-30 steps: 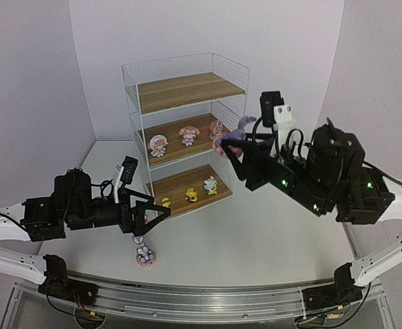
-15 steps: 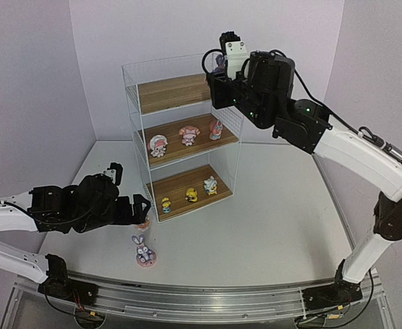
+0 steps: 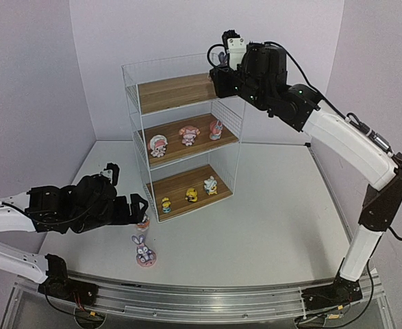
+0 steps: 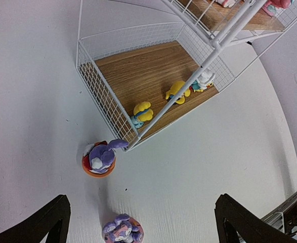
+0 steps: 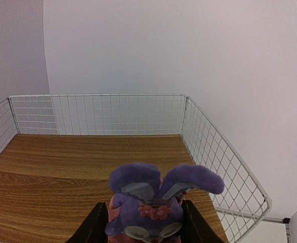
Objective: Place and organize the plastic toys onto the shelf
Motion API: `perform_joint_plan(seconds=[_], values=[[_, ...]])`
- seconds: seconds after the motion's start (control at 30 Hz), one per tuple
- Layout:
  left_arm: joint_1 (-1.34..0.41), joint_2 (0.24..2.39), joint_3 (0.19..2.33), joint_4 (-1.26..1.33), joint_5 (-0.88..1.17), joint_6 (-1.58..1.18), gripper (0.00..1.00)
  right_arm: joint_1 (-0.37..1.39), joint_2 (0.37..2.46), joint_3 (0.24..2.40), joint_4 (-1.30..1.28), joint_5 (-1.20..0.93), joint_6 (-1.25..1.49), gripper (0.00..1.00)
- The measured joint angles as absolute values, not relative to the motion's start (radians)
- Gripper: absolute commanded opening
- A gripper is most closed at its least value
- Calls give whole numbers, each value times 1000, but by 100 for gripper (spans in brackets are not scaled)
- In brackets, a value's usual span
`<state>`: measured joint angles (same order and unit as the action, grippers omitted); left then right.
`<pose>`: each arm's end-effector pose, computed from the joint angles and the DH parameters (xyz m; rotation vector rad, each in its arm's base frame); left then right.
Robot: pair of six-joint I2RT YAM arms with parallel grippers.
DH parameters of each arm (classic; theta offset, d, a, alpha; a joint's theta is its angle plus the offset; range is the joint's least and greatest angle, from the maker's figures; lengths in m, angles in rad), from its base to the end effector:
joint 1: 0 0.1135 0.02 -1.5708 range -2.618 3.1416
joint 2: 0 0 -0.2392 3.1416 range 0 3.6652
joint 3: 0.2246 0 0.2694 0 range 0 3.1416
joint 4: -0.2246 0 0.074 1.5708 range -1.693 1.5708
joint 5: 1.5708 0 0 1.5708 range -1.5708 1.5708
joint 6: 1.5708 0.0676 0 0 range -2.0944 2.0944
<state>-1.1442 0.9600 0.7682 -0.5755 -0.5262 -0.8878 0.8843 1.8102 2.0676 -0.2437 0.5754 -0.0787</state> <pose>0.1333 -0.2112 0.2263 0.0323 2.2602 -0.4924 0.3112 0.3218 0.4725 -0.2951 1.5342 0.1873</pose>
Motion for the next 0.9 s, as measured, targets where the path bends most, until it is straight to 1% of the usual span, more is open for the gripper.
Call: perform_joint_plan(seconds=[0.4, 0.47, 0.57, 0.6, 0.7, 0.8, 0.9], values=[[-1144, 954, 740, -572, -522, -889, 100, 832, 1911, 2138, -262, 569, -75, 0], [-1144, 954, 738, -571, -522, -889, 100, 829, 1915, 2140, -257, 569, -75, 2], [-1144, 954, 738, -568, -519, -889, 100, 829, 1916, 2140, -255, 569, -75, 9], [-1145, 954, 737, -567, -518, -889, 100, 829, 1916, 2140, -255, 569, -75, 13], [-1144, 954, 737, -567, -518, -889, 100, 829, 1916, 2140, -255, 572, -75, 32], [-1144, 954, 737, -567, -518, -889, 100, 826, 1916, 2140, -255, 574, -74, 42], [-1144, 954, 737, -567, -518, -889, 100, 826, 1916, 2140, -255, 576, -66, 48]])
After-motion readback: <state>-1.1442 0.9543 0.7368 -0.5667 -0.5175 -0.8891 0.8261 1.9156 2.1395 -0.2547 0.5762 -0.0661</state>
